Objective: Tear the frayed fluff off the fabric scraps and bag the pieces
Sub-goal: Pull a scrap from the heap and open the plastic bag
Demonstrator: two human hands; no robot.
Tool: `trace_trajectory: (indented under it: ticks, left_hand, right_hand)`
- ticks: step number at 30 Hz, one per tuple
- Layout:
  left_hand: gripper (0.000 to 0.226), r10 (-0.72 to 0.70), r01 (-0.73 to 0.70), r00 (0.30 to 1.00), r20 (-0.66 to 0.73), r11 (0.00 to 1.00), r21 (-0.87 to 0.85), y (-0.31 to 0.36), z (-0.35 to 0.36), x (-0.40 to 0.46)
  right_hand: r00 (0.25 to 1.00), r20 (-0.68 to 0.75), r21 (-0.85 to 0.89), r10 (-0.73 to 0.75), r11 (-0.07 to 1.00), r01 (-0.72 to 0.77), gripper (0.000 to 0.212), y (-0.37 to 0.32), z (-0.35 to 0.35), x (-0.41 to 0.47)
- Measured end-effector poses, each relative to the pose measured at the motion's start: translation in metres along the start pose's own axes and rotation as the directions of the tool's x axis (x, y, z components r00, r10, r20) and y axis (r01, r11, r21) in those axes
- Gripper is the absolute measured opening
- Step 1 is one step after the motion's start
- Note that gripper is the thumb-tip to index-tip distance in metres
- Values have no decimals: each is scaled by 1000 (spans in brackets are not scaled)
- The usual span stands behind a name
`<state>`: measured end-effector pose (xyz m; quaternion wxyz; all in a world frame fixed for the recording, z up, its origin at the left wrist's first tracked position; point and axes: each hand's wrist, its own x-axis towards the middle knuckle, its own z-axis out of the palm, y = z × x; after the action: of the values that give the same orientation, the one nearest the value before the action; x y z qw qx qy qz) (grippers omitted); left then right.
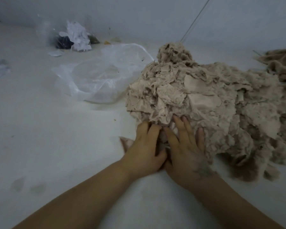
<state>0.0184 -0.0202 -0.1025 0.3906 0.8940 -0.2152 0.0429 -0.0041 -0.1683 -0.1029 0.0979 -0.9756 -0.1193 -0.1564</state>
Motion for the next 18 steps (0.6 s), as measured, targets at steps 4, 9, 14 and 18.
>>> trace_trajectory:
  ticks: [4,9,14,18]
  left_hand:
    - [45,-12,8,1000,-27,991,-133,0,-18,13]
    - [37,119,-115,960,-252,993,30,-16,-41,3]
    - [24,-152,157,984,-92,987,43,-24,-44,-4]
    - [40,-205,209,978,47,969,-128,-24,-55,-2]
  right_hand:
    - [967,-220,119,130,987,-105,65,-19,-10,3]
    - [938,-346,263,-12,959,109,42,-24,-9,-1]
    - [989,60,390,-137,915,103,44,-30,8,5]
    - [995,-41,447,-87,889,97,9,-28,13,9]
